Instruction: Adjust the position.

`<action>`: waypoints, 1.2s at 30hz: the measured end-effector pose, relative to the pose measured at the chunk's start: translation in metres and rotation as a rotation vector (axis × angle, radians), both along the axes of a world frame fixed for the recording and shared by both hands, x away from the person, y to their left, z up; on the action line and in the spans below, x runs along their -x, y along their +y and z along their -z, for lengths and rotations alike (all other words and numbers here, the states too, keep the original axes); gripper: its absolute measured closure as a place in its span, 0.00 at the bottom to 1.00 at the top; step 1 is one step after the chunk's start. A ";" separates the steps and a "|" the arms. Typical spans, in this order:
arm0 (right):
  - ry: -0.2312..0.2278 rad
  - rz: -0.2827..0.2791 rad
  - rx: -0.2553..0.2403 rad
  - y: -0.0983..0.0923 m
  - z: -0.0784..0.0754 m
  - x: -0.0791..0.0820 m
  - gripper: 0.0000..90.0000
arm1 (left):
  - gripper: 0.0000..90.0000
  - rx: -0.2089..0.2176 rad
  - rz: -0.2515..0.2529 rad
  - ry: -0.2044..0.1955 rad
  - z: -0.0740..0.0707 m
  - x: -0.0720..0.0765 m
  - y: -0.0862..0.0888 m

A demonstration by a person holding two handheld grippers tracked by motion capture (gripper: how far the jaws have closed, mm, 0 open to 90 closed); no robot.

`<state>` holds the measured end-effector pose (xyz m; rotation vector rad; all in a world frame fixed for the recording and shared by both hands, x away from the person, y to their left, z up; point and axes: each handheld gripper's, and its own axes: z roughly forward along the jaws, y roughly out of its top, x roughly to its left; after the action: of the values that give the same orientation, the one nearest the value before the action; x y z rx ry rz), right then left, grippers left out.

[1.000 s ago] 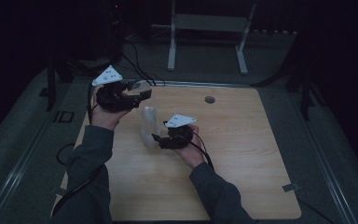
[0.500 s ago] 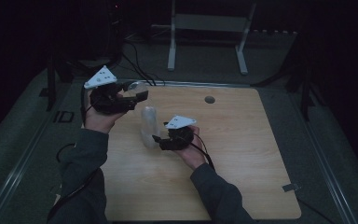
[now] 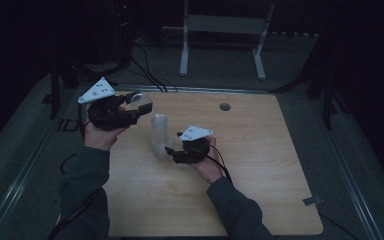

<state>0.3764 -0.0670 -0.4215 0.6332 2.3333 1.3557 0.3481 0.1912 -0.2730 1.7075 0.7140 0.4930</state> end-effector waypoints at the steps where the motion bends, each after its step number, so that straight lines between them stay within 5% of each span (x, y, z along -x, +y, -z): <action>1: 0.000 -0.002 -0.005 -0.001 -0.001 0.001 0.35 | 0.46 0.004 0.002 0.005 0.002 0.001 0.001; 14: -0.021 -0.026 -0.004 -0.003 -0.006 0.008 0.35 | 0.46 0.023 0.008 0.030 0.019 0.010 0.005; 36: -0.028 -0.064 -0.008 -0.003 -0.010 0.016 0.35 | 0.46 0.118 -0.018 0.097 0.059 0.018 0.019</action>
<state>0.3600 -0.0698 -0.4110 0.5422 2.3455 1.3928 0.3304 0.2101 -0.3319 1.6240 0.8125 0.3752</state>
